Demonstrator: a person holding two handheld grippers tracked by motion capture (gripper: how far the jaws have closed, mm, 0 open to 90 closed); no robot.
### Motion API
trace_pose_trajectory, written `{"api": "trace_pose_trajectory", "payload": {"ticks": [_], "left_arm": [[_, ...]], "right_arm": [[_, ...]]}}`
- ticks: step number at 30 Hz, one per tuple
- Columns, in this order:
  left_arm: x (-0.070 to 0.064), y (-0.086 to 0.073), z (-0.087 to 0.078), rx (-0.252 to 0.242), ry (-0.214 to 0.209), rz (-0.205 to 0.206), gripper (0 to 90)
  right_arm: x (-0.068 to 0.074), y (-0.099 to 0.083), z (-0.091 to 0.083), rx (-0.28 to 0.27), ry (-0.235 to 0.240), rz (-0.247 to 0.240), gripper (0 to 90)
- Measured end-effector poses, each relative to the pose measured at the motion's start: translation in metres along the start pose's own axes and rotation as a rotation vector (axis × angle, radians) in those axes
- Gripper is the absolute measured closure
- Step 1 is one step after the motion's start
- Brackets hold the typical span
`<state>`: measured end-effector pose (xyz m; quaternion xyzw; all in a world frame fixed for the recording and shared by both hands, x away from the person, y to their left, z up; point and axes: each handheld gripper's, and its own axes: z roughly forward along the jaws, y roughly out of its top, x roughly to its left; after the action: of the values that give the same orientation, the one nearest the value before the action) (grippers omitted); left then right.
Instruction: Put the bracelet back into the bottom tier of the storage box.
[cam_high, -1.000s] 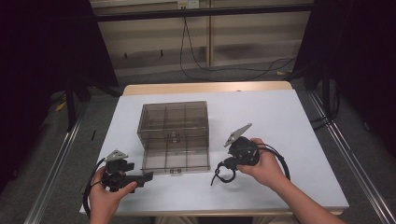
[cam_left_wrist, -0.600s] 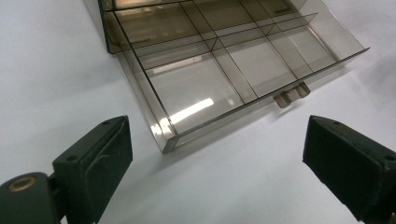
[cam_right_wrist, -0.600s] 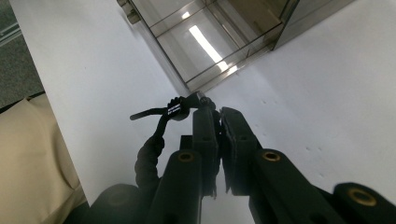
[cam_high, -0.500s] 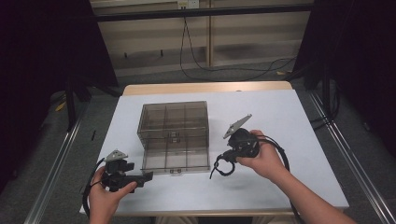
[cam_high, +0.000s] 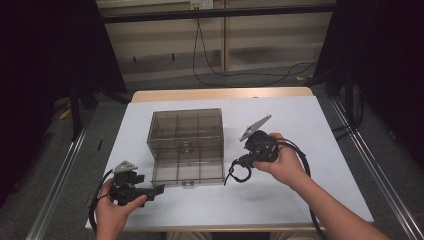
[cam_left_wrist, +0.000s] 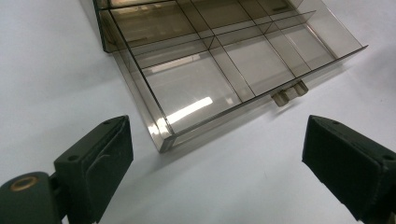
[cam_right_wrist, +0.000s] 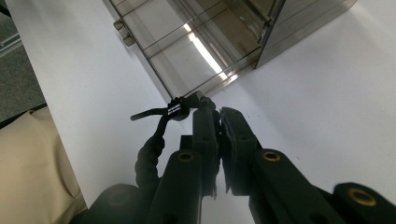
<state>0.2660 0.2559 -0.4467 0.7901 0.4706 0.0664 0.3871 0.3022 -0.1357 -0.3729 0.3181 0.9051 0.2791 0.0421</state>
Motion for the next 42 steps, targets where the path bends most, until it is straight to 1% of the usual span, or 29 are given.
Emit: {"api": "trace_pose_trajectory", "payload": {"ticks": [2,3,4,5,6,11,14,16,21,27,34,39,42], "left_arm": [[0.0,0.0,0.0,0.003,-0.004,0.0,8.8],[0.0,0.0,0.0,0.003,-0.004,0.0,8.8],[0.0,0.0,0.0,0.003,-0.005,0.0,8.9],[0.0,0.0,0.0,0.003,-0.005,0.0,8.9],[0.0,0.0,0.0,0.002,-0.005,0.0,9.0],[-0.001,0.0,0.0,0.006,-0.007,0.004,9.2],[-0.001,0.0,0.001,0.01,-0.008,0.007,9.3],[-0.001,0.0,0.001,0.013,-0.014,0.008,9.3],[-0.001,0.0,0.001,0.009,-0.012,0.007,9.3],[-0.001,0.0,0.001,0.014,-0.018,0.01,9.5],[-0.002,0.0,0.002,0.017,-0.014,0.011,10.0],[-0.001,0.0,0.001,0.012,-0.018,0.011,10.1],[-0.001,0.0,0.001,0.014,-0.016,0.012,10.2]], "right_arm": [[-0.001,0.002,-0.001,0.0,-0.002,-0.002,84.6],[-0.001,0.003,-0.001,-0.001,-0.005,0.007,84.6],[-0.002,0.004,-0.001,-0.002,-0.005,-0.002,84.6],[-0.002,0.005,-0.001,-0.001,-0.005,0.008,84.6],[-0.003,0.006,-0.001,-0.001,-0.007,0.0,84.6],[-0.003,0.012,0.001,0.003,-0.007,-0.009,84.6],[-0.004,0.015,0.003,0.001,-0.009,-0.015,84.6],[-0.004,0.016,0.004,0.004,-0.012,-0.012,84.6],[-0.005,0.02,0.007,0.006,-0.01,-0.006,84.6],[-0.005,0.025,0.009,0.012,-0.014,-0.017,84.6],[-0.008,0.028,0.013,0.017,-0.014,-0.011,84.6],[-0.009,0.03,0.017,0.018,-0.02,-0.015,84.6],[-0.009,0.031,0.02,0.018,-0.015,-0.015,84.6]]}}
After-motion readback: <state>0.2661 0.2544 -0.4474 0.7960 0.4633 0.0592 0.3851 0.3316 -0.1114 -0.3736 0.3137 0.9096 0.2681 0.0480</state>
